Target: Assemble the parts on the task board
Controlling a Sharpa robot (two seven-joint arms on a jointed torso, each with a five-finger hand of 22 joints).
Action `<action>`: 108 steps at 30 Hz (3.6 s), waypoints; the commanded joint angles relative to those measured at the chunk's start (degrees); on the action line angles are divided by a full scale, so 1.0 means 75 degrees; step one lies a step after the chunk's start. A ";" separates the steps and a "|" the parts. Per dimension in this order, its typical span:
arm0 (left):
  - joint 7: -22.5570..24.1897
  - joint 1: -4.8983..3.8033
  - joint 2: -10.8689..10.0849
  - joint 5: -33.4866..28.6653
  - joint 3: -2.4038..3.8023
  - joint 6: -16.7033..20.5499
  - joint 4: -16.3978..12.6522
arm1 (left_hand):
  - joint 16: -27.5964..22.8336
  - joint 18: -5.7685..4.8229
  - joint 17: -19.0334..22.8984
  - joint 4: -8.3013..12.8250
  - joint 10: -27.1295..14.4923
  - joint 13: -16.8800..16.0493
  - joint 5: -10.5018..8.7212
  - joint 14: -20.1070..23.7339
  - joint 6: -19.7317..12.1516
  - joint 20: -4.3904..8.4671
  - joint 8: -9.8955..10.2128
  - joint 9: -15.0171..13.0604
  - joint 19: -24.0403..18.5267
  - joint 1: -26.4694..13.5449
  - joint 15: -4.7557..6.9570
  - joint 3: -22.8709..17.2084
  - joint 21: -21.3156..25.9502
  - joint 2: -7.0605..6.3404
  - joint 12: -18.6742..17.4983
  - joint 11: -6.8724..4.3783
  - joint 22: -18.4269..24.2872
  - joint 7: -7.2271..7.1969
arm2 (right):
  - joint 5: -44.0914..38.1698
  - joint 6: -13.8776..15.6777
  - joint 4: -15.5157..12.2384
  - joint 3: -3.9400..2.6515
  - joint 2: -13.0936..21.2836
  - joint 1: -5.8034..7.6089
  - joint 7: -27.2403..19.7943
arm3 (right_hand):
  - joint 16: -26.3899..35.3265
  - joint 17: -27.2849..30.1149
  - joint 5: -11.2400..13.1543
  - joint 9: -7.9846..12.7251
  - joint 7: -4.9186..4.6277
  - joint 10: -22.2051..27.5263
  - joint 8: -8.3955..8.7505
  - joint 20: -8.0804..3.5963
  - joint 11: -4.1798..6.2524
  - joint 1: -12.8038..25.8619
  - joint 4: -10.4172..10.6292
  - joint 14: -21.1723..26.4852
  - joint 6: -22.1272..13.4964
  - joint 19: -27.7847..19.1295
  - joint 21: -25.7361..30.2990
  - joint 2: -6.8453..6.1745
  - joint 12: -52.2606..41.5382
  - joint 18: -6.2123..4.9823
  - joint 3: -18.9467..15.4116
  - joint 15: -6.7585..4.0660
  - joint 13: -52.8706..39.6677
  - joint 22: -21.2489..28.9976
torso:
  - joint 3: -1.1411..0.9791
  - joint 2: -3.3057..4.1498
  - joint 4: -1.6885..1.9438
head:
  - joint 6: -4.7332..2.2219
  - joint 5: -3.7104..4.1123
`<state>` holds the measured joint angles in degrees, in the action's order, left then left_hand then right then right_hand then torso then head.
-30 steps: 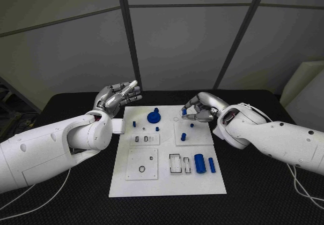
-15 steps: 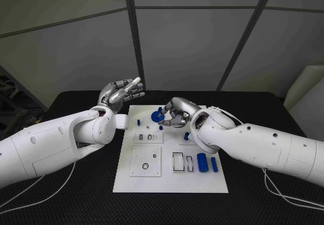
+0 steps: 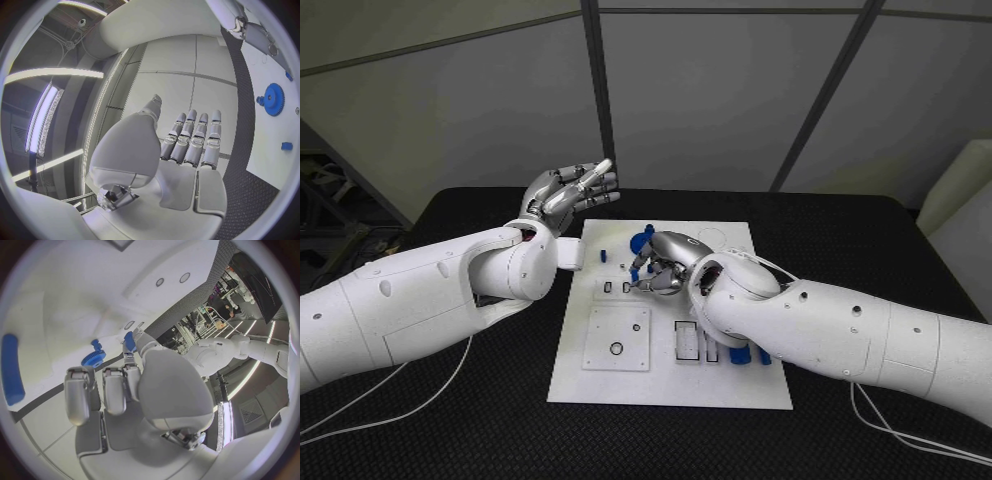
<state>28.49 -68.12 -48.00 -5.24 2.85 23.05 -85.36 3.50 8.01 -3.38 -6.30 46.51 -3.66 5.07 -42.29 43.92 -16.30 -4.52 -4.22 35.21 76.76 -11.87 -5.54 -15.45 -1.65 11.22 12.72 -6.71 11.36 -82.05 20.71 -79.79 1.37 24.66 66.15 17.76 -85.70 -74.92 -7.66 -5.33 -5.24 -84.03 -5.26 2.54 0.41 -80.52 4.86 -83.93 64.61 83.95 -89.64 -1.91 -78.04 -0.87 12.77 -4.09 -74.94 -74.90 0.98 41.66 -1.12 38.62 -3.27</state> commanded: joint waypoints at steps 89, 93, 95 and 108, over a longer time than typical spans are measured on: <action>-0.0018 -0.0015 -0.0051 0.0054 0.0005 -0.0108 0.0004 | -0.0023 0.0113 0.0003 0.0095 0.0007 0.0003 0.0001 -0.0003 0.0019 -0.0009 0.0032 0.0010 0.0021 -0.0002 0.0015 -0.0019 -0.0038 0.0102 -0.0035 0.0014 0.0017 0.0487 | -0.0854 0.0101 0.0078 0.0006 -0.0047 -0.0147 0.0027 | 0.0151 -0.0554 0.0068 -0.0015 -0.0221 0.0263 0.0238 0.0203 -0.0330 0.0822 0.0051 -0.0487 -0.1288 0.0673 0.0094 -0.0826 0.0514 0.0060 -0.0516 0.0239 -0.0381 -0.1787 | -0.0011 0.0007 0.0001 | 0.0196 -0.0055; -0.0025 -0.0015 -0.0059 0.0059 0.0005 -0.0104 0.0010 | -0.0023 0.0113 0.0002 0.0103 0.0008 0.0003 0.0000 -0.0011 0.0029 -0.0010 0.0033 0.0010 0.0020 -0.0001 0.0015 -0.0018 -0.0038 0.0103 -0.0037 0.0014 0.0018 0.0486 | -0.0766 0.0453 -0.0034 0.0006 0.0032 -0.0147 -0.0372 | 0.0181 -0.0511 0.0244 0.0048 -0.0273 0.0306 0.0237 0.0230 -0.0375 0.0807 0.0259 -0.0475 -0.1559 0.0656 0.0113 -0.1032 0.0590 0.0053 -0.0651 0.0270 -0.0318 -0.1760 | -0.0017 0.0002 -0.0006 | 0.0196 -0.0066; -0.0072 -0.0015 -0.0073 0.0154 0.0005 -0.0049 0.0023 | -0.0016 0.0114 -0.0003 0.0118 0.0013 0.0002 0.0000 -0.0061 0.0056 -0.0011 0.0033 0.0008 0.0024 0.0000 0.0014 -0.0015 -0.0040 0.0104 -0.0039 0.0015 0.0020 0.0484 | -0.0634 0.0791 -0.0115 0.0005 0.0107 -0.0147 -0.0905 | 0.0198 -0.0492 0.0536 0.0127 -0.0325 0.0325 0.0227 0.0261 -0.0416 0.0647 0.0456 -0.0470 -0.1776 0.0636 0.0137 -0.1111 0.0623 0.0045 -0.0696 0.0304 -0.0288 -0.1726 | -0.0014 0.0000 -0.0010 | 0.0193 -0.0071; -0.2099 -0.0016 -0.0207 0.2531 0.0007 -0.1289 0.0508 | 0.1257 0.0356 -0.0566 0.0330 0.2120 -0.0083 0.0132 -0.3662 0.1823 0.0732 -0.0481 -0.0281 0.2578 -0.0210 0.1013 -0.0023 -0.1461 0.0333 0.0575 -0.0803 -0.0445 -0.0203 | 0.1410 0.1277 -0.1295 -0.0081 0.1541 -0.0015 -0.3223 | 0.0867 0.0505 0.0623 0.0140 -0.0290 0.1059 0.0017 0.0267 -0.0393 -0.0421 0.1447 -0.0156 -0.1687 -0.0162 0.1062 -0.1134 0.1992 -0.0273 -0.0851 0.0290 0.0791 -0.0422 | -0.0042 -0.0196 -0.0027 | 0.0146 -0.0141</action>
<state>21.55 -68.11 -49.44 3.82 2.83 20.79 -81.96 12.54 11.16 -7.37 -3.72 61.73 -4.34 5.92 -68.83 57.16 -11.17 -8.04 -6.25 53.70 75.21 -4.63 -5.37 -25.94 0.51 15.41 6.98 -9.87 10.00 -79.59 29.37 -88.79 0.99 35.56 65.61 -0.23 -79.67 -71.70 -3.12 -4.28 -7.52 -76.62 -5.10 4.66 -2.61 -83.44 15.78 -83.93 51.60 83.02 -82.22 -10.65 -64.12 -2.24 6.18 -1.63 -69.78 -74.93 0.76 40.93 -1.26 39.63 -4.16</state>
